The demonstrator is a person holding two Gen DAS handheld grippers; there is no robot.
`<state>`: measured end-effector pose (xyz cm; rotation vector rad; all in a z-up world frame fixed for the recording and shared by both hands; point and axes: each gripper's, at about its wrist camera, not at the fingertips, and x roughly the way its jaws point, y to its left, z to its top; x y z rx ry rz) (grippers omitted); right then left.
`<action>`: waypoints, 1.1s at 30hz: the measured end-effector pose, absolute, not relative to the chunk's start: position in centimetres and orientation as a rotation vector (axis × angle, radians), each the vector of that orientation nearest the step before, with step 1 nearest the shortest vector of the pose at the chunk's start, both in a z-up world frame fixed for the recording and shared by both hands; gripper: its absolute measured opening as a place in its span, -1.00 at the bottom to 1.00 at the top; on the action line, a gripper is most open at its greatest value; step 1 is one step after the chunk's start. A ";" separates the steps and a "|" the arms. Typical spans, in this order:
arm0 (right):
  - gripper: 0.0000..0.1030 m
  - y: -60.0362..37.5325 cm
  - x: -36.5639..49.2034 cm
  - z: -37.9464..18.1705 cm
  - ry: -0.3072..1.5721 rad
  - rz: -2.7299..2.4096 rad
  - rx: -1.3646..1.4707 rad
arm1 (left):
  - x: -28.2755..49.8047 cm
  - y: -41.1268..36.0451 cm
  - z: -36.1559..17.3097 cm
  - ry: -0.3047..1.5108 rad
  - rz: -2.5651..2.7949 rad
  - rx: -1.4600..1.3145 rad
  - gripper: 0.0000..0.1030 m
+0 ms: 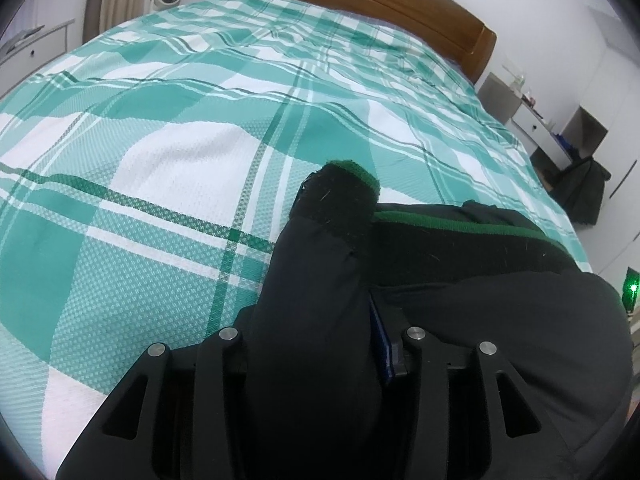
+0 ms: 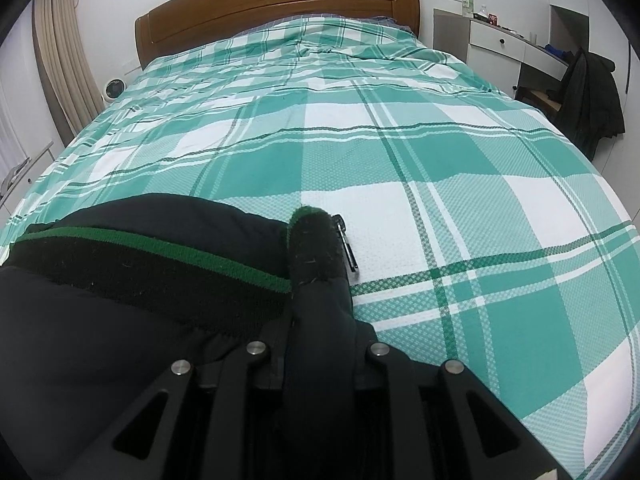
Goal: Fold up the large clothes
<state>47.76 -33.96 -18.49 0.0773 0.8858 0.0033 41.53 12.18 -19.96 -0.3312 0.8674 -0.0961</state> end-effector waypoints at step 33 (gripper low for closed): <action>0.49 -37.3 49.0 -16.5 0.985 0.093 0.293 | 36.9 14.4 -11.5 0.831 -0.144 -0.371 0.44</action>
